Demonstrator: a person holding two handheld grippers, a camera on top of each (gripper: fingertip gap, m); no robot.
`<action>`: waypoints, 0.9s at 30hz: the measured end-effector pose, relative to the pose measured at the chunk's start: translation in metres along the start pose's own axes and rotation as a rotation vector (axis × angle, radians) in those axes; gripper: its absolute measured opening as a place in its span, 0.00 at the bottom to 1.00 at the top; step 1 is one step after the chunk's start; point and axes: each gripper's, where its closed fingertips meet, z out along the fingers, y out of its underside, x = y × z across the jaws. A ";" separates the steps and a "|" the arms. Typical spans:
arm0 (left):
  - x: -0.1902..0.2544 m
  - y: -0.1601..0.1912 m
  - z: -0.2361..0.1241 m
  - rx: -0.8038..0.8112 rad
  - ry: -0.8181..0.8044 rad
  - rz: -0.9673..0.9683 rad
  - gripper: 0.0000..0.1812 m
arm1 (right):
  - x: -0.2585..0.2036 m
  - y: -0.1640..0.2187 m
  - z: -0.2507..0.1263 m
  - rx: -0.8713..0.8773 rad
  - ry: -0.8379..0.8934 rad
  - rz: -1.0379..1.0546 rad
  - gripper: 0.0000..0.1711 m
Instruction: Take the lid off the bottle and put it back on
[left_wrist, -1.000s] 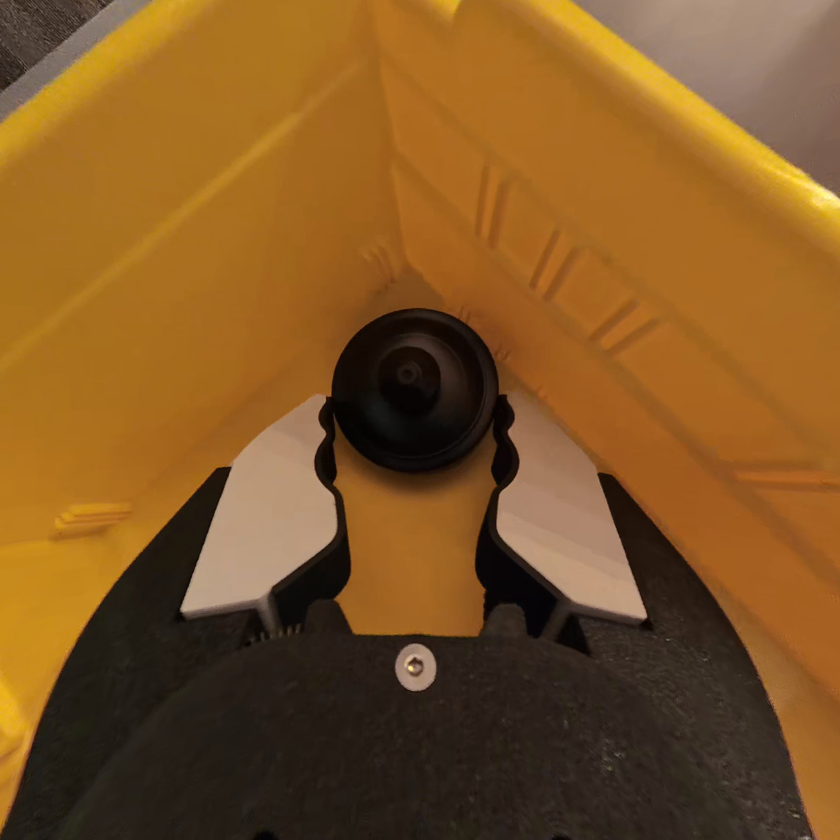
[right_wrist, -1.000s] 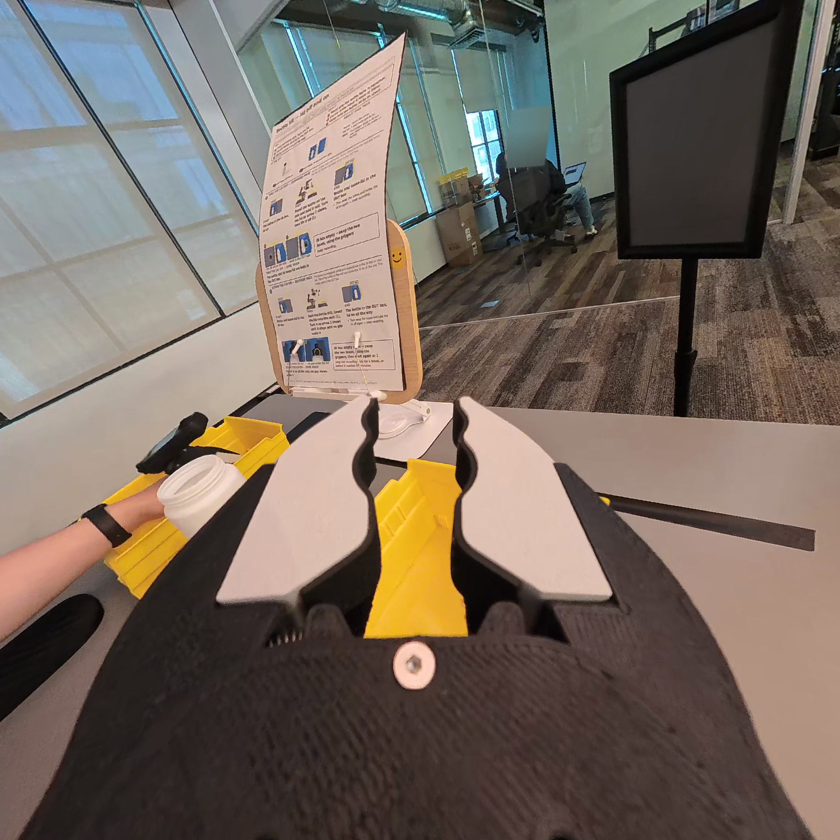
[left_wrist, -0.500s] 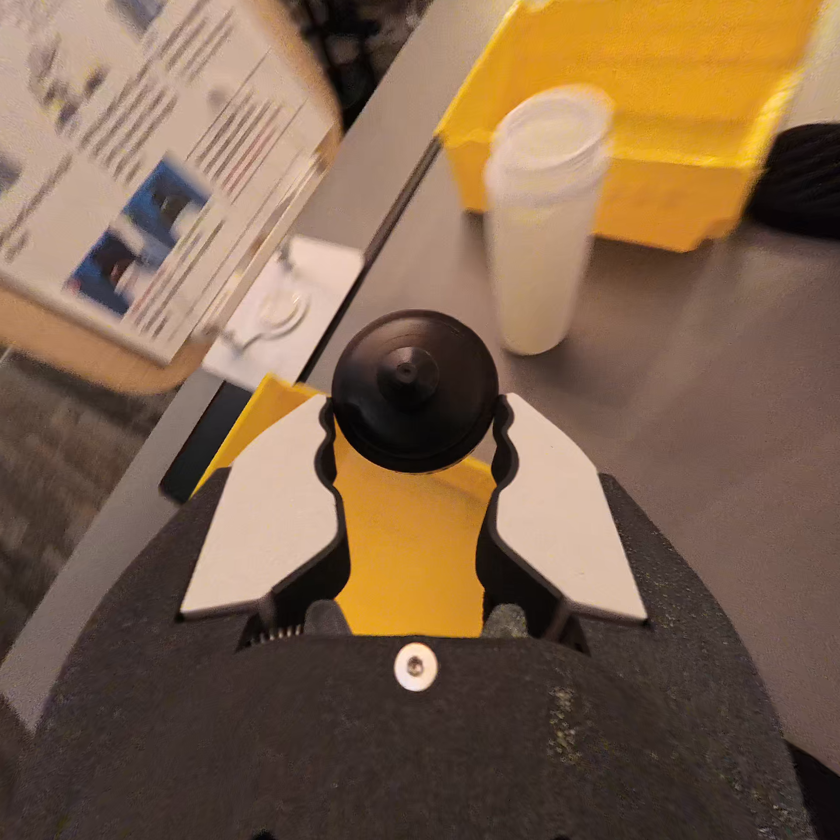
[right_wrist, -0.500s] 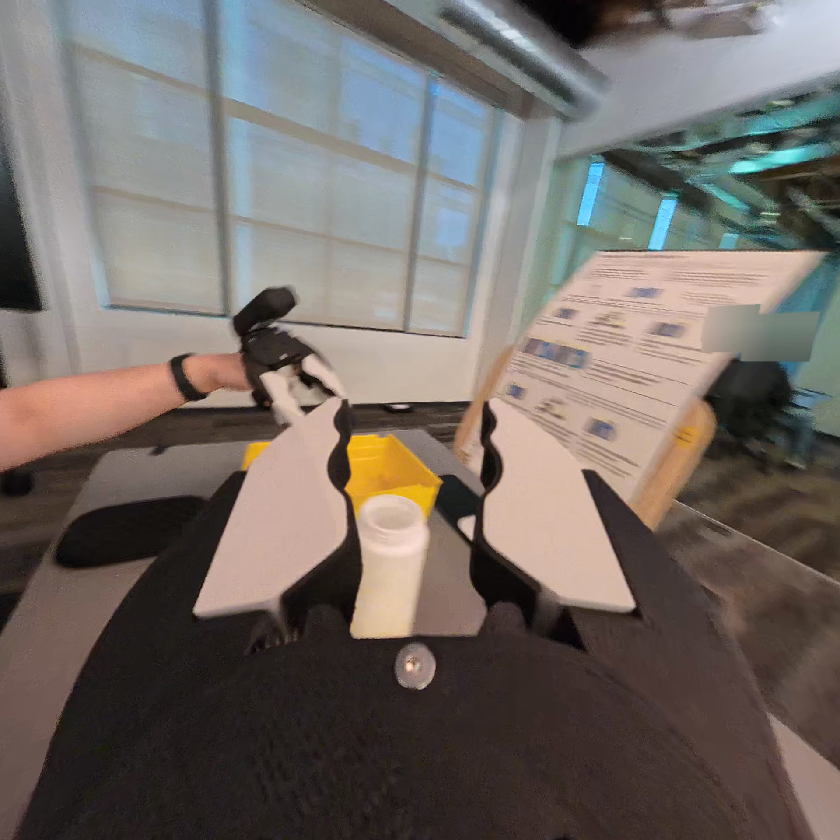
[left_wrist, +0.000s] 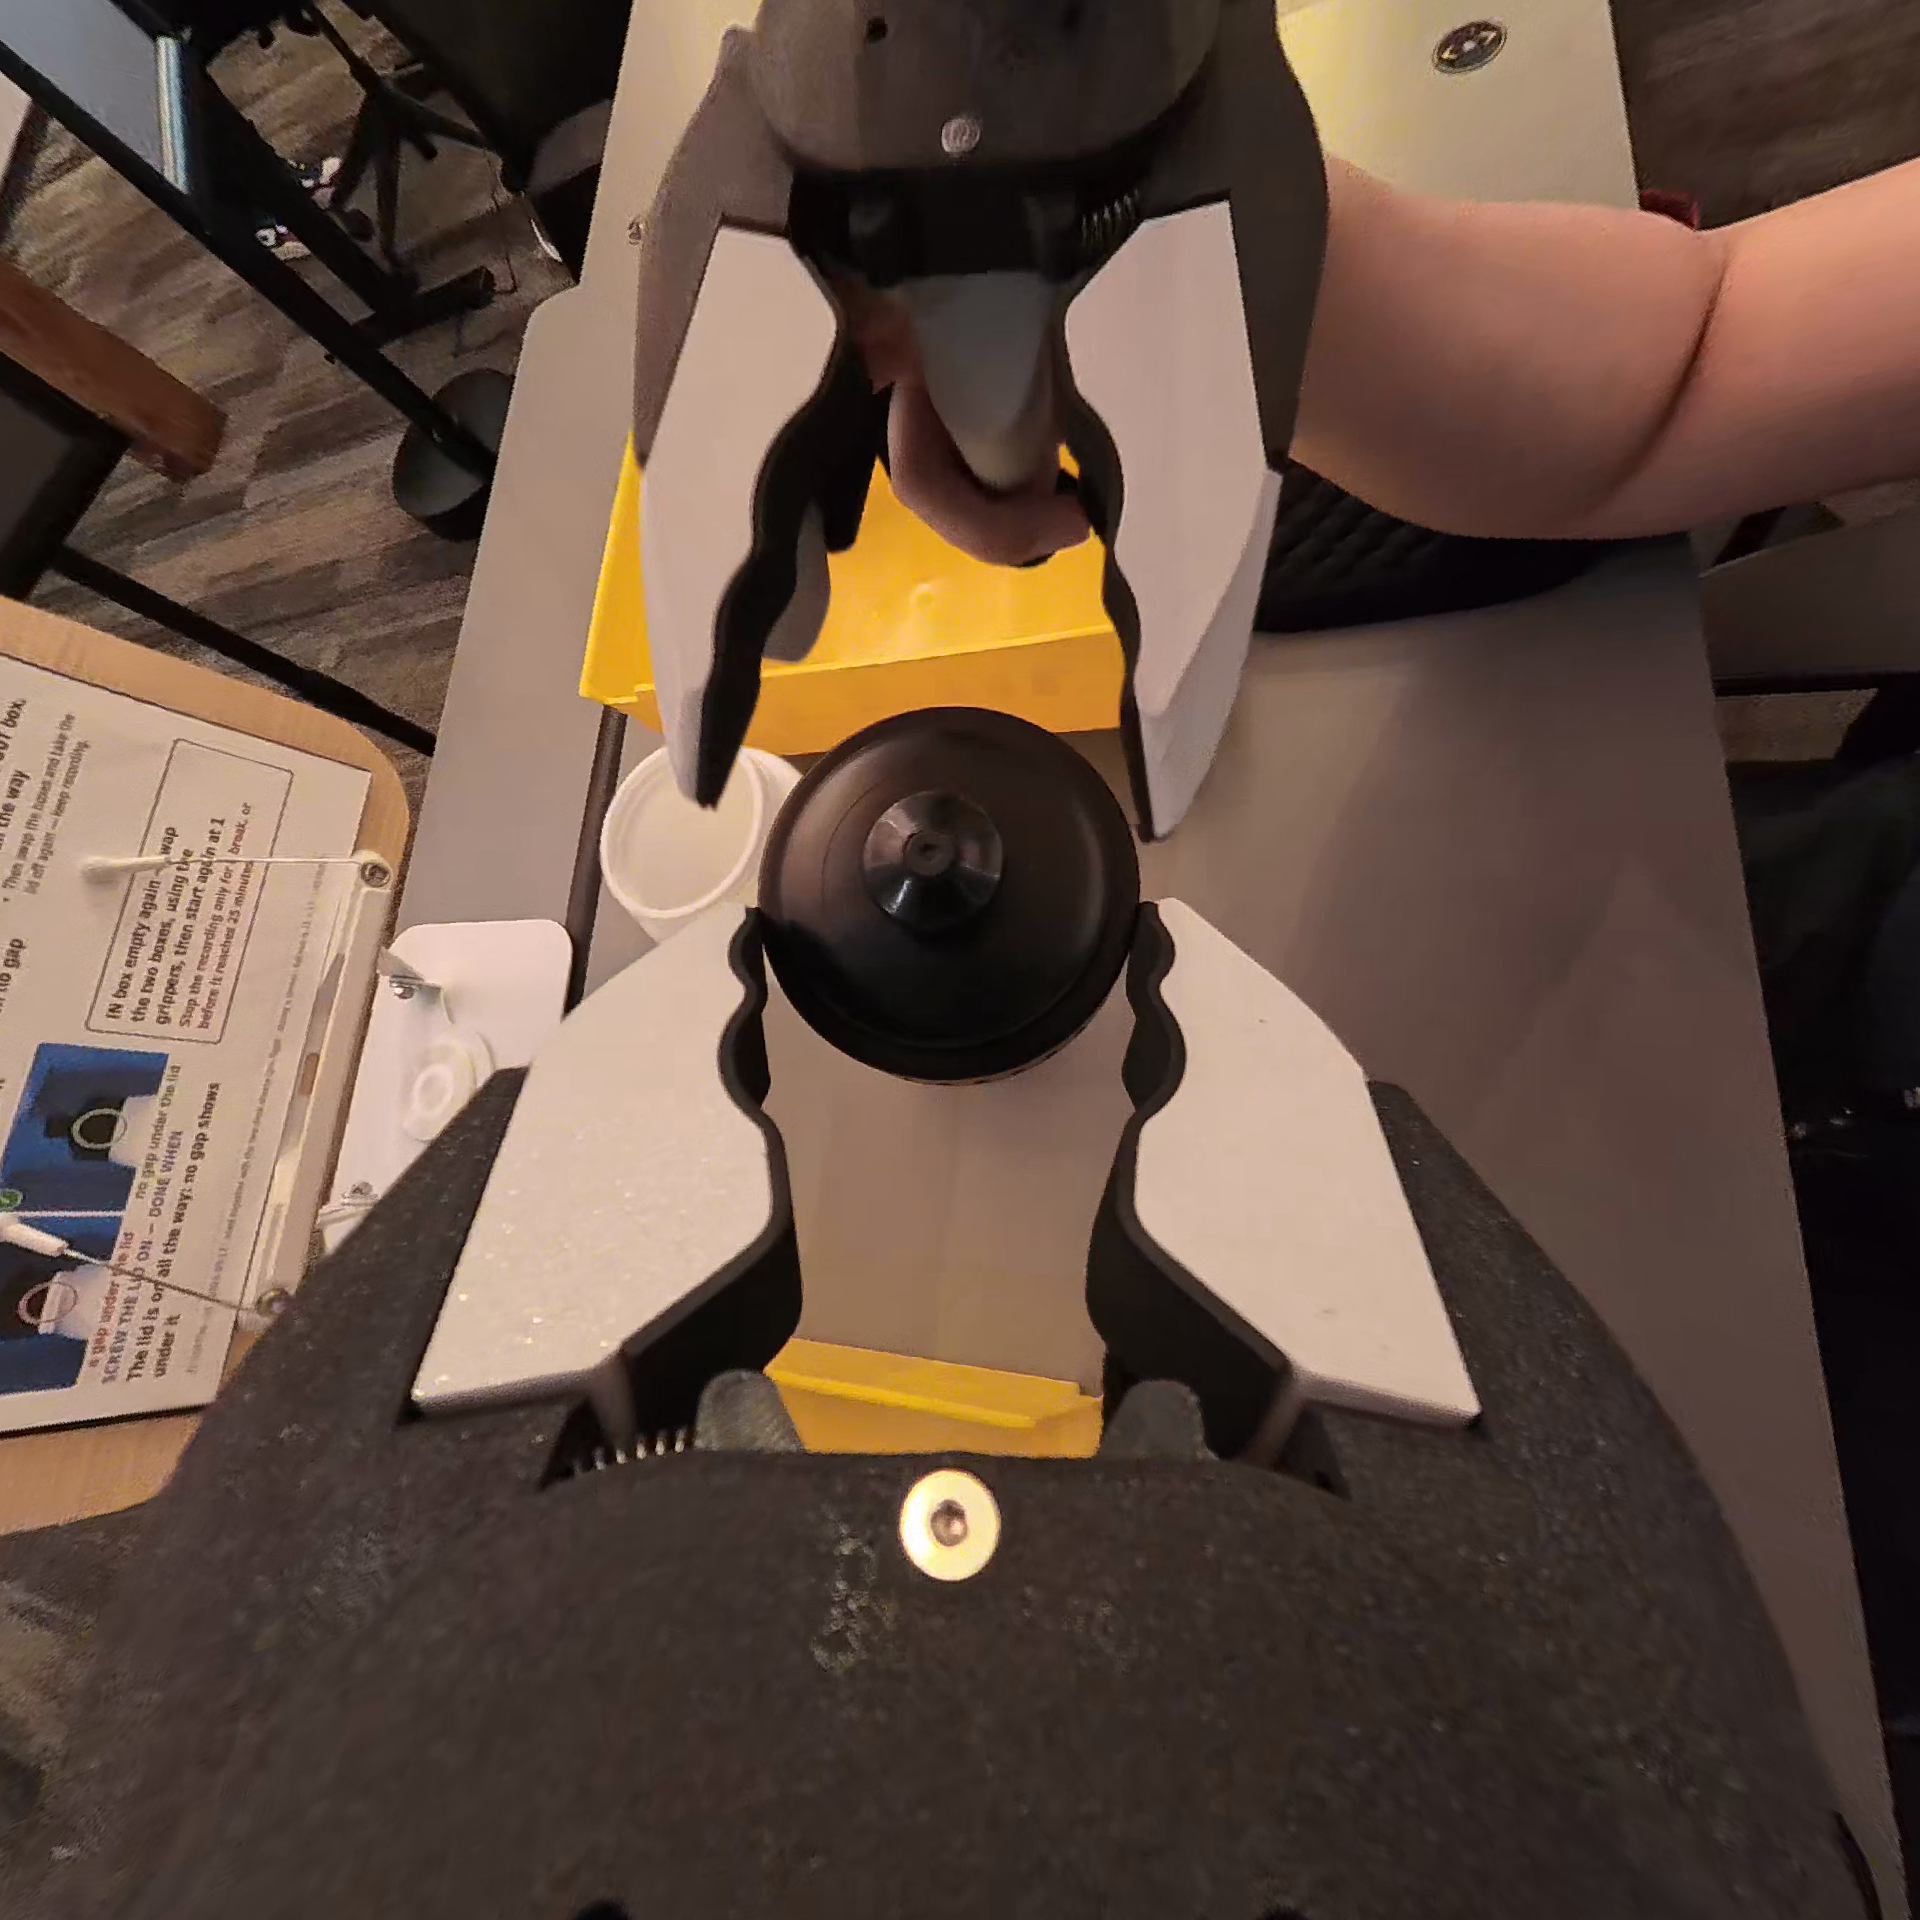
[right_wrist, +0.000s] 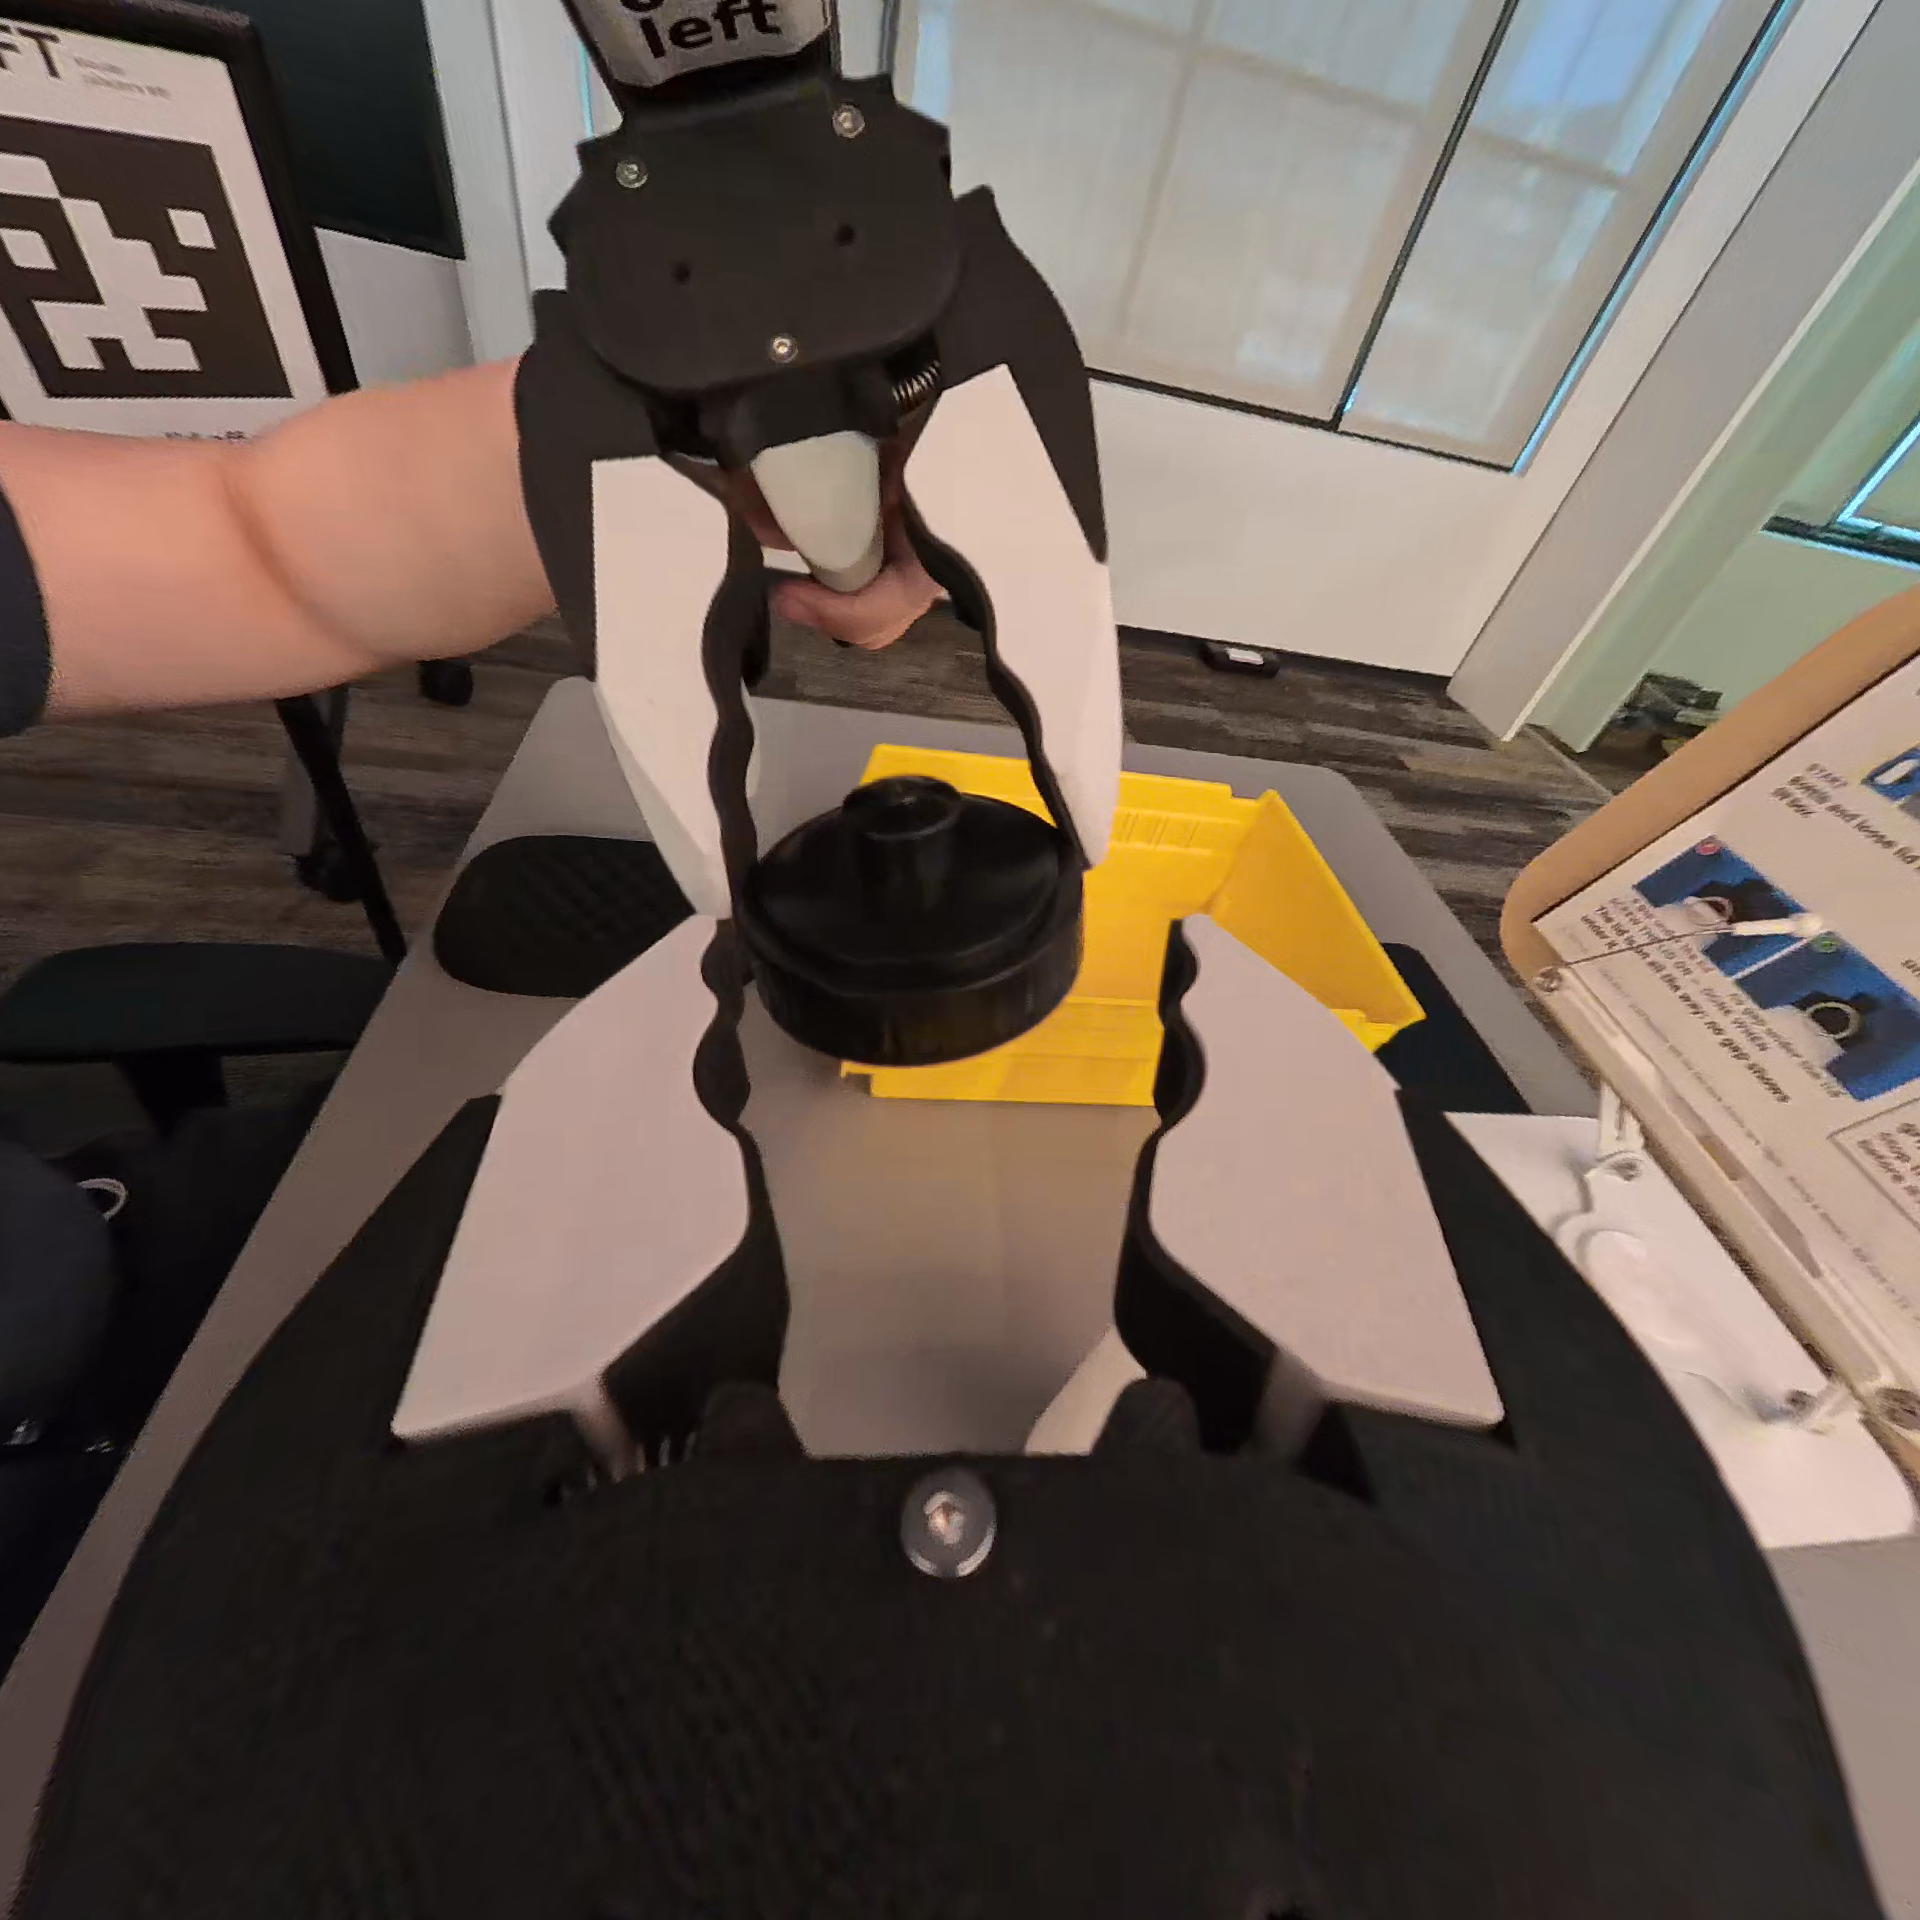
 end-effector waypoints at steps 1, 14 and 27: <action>0.001 -0.001 0.003 -0.001 0.013 -0.003 0.37 | -0.002 0.001 0.001 -0.005 -0.017 0.012 0.45; 0.007 0.004 0.014 0.004 0.075 0.000 0.37 | -0.011 0.019 0.006 -0.102 -0.086 -0.012 0.40; -0.036 0.013 0.003 0.283 -0.247 -0.235 0.56 | 0.028 0.012 -0.029 -0.063 0.085 -0.029 0.40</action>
